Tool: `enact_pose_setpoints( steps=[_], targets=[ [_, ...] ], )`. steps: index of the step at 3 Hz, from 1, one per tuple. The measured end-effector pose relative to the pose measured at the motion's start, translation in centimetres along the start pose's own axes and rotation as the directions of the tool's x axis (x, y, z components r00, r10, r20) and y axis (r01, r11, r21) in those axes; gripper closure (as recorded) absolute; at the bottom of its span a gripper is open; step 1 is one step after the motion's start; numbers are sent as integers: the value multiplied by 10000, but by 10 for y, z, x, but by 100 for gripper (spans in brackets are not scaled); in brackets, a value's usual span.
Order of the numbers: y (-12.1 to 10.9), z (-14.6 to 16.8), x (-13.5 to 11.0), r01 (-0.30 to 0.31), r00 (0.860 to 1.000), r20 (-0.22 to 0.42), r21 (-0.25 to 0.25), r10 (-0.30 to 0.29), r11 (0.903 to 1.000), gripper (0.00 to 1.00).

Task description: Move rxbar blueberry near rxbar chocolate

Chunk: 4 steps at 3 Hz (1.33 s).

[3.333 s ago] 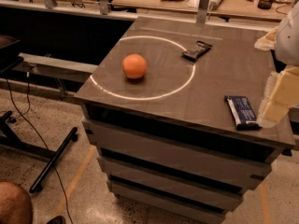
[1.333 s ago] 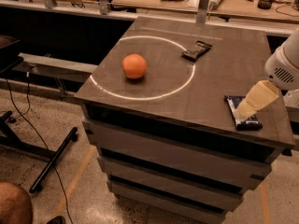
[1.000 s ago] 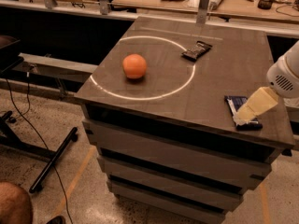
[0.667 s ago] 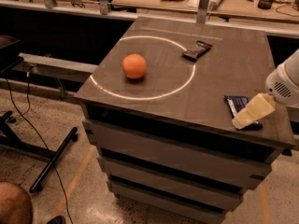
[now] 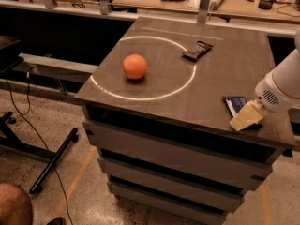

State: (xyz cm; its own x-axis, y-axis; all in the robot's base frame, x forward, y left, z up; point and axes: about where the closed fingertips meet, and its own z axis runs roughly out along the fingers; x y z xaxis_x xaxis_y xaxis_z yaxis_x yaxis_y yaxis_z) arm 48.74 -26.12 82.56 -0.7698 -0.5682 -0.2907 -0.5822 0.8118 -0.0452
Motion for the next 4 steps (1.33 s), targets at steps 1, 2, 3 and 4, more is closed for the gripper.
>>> enact_pose_setpoints(
  steps=[1,2,3,4],
  targets=[
    [0,-7,-2,1,10000,-1,-1,-1,10000,83],
    [-1,-7,-3,37,9999,-116,33,-36,10000,100],
    [-1,-7,-3,37,9999,-116,33,-37,10000,100],
    [-9,-16,-15,170,9998,128,394,-175,9991,100]
  ],
)
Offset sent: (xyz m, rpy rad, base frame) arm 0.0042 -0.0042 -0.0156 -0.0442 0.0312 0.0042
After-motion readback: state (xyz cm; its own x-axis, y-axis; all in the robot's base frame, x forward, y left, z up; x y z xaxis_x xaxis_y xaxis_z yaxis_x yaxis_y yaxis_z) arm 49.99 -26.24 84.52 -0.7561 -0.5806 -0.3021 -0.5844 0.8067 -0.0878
